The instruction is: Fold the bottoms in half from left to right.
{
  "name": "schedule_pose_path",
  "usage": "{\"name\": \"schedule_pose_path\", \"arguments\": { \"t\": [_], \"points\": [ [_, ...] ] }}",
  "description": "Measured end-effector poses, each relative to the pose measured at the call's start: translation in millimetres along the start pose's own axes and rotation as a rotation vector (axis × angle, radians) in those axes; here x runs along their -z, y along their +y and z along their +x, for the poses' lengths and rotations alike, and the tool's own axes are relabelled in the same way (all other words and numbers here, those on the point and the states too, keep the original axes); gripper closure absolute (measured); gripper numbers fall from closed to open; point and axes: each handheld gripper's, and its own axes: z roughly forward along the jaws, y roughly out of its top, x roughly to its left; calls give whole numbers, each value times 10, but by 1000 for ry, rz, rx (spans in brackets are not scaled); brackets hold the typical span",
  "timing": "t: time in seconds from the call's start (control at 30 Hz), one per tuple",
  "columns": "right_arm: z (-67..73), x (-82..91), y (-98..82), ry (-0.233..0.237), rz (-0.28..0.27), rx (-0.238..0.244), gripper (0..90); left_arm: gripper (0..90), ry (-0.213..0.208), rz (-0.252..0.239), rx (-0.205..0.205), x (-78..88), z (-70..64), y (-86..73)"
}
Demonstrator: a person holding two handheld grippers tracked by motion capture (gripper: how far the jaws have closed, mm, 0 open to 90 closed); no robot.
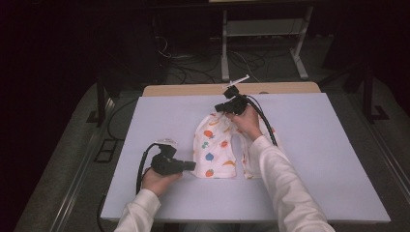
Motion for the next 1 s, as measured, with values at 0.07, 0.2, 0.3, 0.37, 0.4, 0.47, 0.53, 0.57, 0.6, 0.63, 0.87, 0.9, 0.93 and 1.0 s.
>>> {"name": "schedule_pose_path", "arguments": {
  "t": [0.07, 0.2, 0.3, 0.37, 0.4, 0.47, 0.53, 0.57, 0.6, 0.63, 0.87, 0.9, 0.93, 1.0],
  "points": [
    [-12, 19, 3, 2, -4, -4, 882, 896, -7, -2, -5, 2, -27, 21],
    [-32, 55, 7, -2, -10, -6, 882, 896, -23, -15, -24, 6, -97, 80],
    [-52, 85, 4, -5, -16, -8, 882, 896, -31, -17, -36, 1, -146, 118],
    [-67, 114, 0, -8, -22, -15, 882, 895, -42, -23, -43, -7, -181, 141],
    [-75, 124, -2, -9, -26, -15, 882, 896, -45, -23, -46, -12, -201, 150],
    [-97, 158, -12, -9, -33, -22, 882, 896, -52, -20, -55, -20, -239, 169],
    [-117, 190, -19, -11, -35, -23, 882, 896, -64, -21, -63, -23, -285, 181],
    [-117, 190, -19, -11, -35, -23, 882, 896, -64, -21, -63, -23, -285, 181],
    [-152, 239, -27, -17, -41, -24, 882, 896, -80, -28, -74, -21, -337, 192],
    [-169, 263, -30, -18, -45, -31, 882, 896, -85, -32, -78, -24, -358, 198],
    [-269, 406, -49, -31, -64, -51, 882, 896, -113, -40, -101, -48, -473, 260],
    [-280, 418, -54, -32, -65, -51, 883, 896, -116, -43, -105, -55, -495, 269],
    [-297, 439, -61, -34, -66, -54, 883, 896, -118, -44, -107, -58, -508, 274],
    [-324, 474, -73, -35, -71, -63, 882, 896, -125, -50, -109, -69, -534, 285]
  ]
}}
